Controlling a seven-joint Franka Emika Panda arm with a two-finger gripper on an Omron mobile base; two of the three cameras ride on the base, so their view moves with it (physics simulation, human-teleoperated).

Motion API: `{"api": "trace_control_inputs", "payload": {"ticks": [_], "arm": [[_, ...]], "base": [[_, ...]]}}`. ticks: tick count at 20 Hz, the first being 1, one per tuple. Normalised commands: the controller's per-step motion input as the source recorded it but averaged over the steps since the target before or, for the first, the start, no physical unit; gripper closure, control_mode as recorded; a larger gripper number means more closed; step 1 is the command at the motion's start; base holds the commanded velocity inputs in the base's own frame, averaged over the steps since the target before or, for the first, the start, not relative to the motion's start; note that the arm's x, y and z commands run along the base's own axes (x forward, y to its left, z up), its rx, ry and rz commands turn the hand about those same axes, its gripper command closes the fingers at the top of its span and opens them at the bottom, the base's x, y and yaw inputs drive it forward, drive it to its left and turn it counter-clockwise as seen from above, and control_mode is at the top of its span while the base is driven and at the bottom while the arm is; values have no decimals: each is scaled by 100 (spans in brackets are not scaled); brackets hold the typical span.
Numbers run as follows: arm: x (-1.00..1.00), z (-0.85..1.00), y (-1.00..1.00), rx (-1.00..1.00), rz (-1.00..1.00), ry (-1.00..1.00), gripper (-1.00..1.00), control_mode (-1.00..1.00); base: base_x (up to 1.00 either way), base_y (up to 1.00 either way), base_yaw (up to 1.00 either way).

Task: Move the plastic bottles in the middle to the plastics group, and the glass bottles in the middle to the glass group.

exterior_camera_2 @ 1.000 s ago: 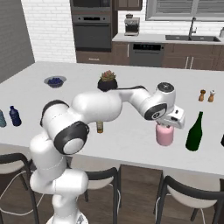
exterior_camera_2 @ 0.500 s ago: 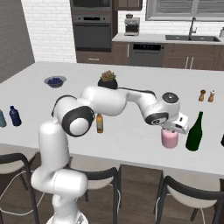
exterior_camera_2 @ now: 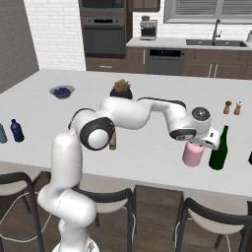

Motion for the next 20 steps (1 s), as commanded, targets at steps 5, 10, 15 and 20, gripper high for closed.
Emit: {"api": "trace_control_inputs", "payload": {"ticks": [5, 10, 15, 20], "arm": [[1, -46, 37, -18, 0, -2, -100, -100], [14, 3, 36, -3, 0, 0, -100, -100], [-5, 29, 5, 0, -2, 0, -100, -100], [-45, 46, 44, 0, -3, 1, -100, -100]], "base": [[0, 0, 0], [0, 0, 0], [0, 0, 0], [0, 0, 0]]}}
